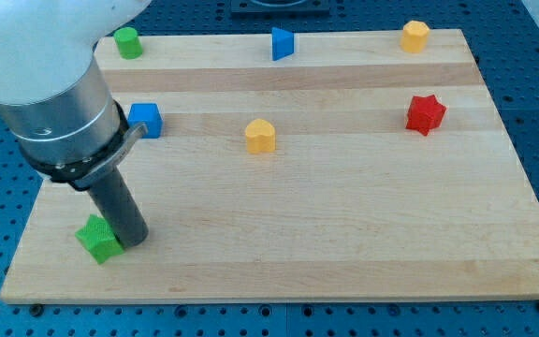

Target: Slightly push the green star towards bottom left corner of the board

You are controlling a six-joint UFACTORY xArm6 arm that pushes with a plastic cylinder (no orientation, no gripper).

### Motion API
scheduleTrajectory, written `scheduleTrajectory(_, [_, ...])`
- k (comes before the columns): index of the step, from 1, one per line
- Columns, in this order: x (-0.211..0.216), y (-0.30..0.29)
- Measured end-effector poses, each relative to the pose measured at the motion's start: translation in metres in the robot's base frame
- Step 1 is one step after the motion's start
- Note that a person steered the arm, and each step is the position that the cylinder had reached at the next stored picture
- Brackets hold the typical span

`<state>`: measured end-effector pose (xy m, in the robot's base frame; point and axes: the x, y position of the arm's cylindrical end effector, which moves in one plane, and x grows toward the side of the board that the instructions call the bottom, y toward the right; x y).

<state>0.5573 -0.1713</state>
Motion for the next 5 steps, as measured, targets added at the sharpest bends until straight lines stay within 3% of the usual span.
scheduleTrajectory(1, [-0.025,0.003])
scheduleTrajectory(3, [0.002,-0.037])
scheduleTrajectory(5, [-0.026,0.02])
